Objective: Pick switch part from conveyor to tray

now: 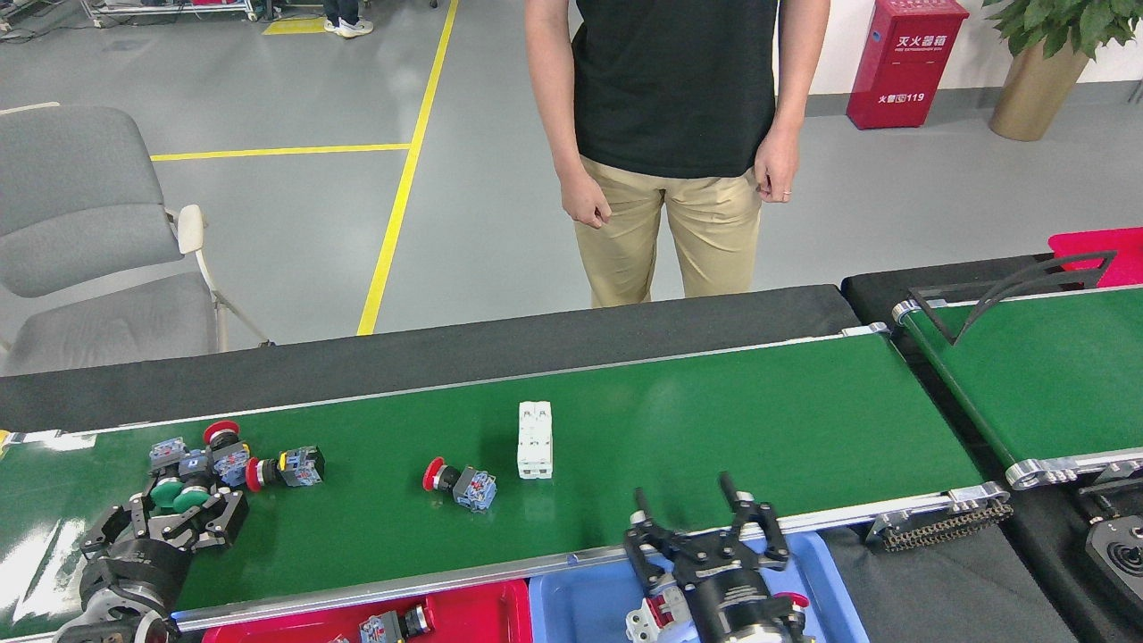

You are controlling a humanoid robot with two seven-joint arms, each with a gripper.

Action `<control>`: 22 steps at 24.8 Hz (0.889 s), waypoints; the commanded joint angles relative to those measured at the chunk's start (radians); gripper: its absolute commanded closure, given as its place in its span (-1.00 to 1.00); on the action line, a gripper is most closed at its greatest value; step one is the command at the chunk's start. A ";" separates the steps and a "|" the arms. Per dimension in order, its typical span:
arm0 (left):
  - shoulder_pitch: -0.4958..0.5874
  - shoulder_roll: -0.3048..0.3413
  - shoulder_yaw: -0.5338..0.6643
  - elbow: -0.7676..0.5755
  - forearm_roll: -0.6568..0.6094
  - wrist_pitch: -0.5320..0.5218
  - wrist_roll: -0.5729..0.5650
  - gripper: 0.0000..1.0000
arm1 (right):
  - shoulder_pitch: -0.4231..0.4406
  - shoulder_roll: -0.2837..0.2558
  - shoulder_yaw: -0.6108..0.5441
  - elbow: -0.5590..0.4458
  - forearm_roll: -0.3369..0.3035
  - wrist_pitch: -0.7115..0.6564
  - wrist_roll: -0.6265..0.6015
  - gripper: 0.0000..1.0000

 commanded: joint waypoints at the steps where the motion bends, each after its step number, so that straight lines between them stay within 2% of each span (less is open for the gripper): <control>1: 0.048 0.006 0.028 -0.093 0.012 -0.100 0.013 0.47 | -0.002 -0.010 -0.032 -0.012 -0.002 0.002 -0.010 -0.96; 4: 0.195 0.005 0.064 -0.254 0.013 -0.295 0.013 0.46 | -0.002 -0.023 -0.073 -0.013 -0.002 0.002 -0.010 -0.96; 7: 0.381 -0.016 0.129 -0.403 0.013 -0.567 0.011 0.34 | 0.010 -0.031 -0.112 -0.013 -0.002 0.002 -0.010 -0.96; 8: 0.416 -0.040 0.145 -0.425 0.010 -0.567 0.011 0.20 | 0.017 -0.033 -0.121 -0.015 -0.002 0.002 -0.012 -0.96; 9: 0.452 -0.072 0.154 -0.446 0.008 -0.567 0.010 -0.06 | 0.021 -0.036 -0.126 -0.015 -0.002 0.002 -0.012 -0.96; 11: 0.487 -0.098 0.159 -0.463 0.008 -0.567 0.007 -0.43 | 0.024 -0.037 -0.126 -0.018 -0.002 0.002 -0.012 -0.96; 12: 0.499 -0.105 0.162 -0.468 0.008 -0.567 0.007 -0.82 | 0.027 -0.043 -0.126 -0.020 -0.002 0.002 -0.012 -0.96; 13: 0.504 -0.109 0.165 -0.468 0.008 -0.567 0.010 -0.99 | 0.032 -0.056 -0.126 -0.023 0.000 0.002 -0.012 -0.96; 16: 0.508 -0.110 0.195 -0.464 0.012 -0.567 0.011 -0.99 | 0.041 -0.082 -0.126 -0.055 -0.002 -0.006 -0.012 -0.96; 19: 0.510 -0.136 0.217 -0.466 0.012 -0.567 0.011 -1.00 | 0.109 -0.125 -0.126 -0.113 -0.005 -0.032 -0.062 -0.96; 21: 0.516 -0.173 0.284 -0.464 0.012 -0.567 0.011 -1.00 | 0.142 -0.163 -0.127 -0.121 -0.028 -0.081 -0.138 -0.96; 22: 0.518 -0.219 0.340 -0.466 0.012 -0.567 0.011 -0.99 | 0.153 -0.189 -0.129 -0.121 -0.058 -0.113 -0.159 -0.96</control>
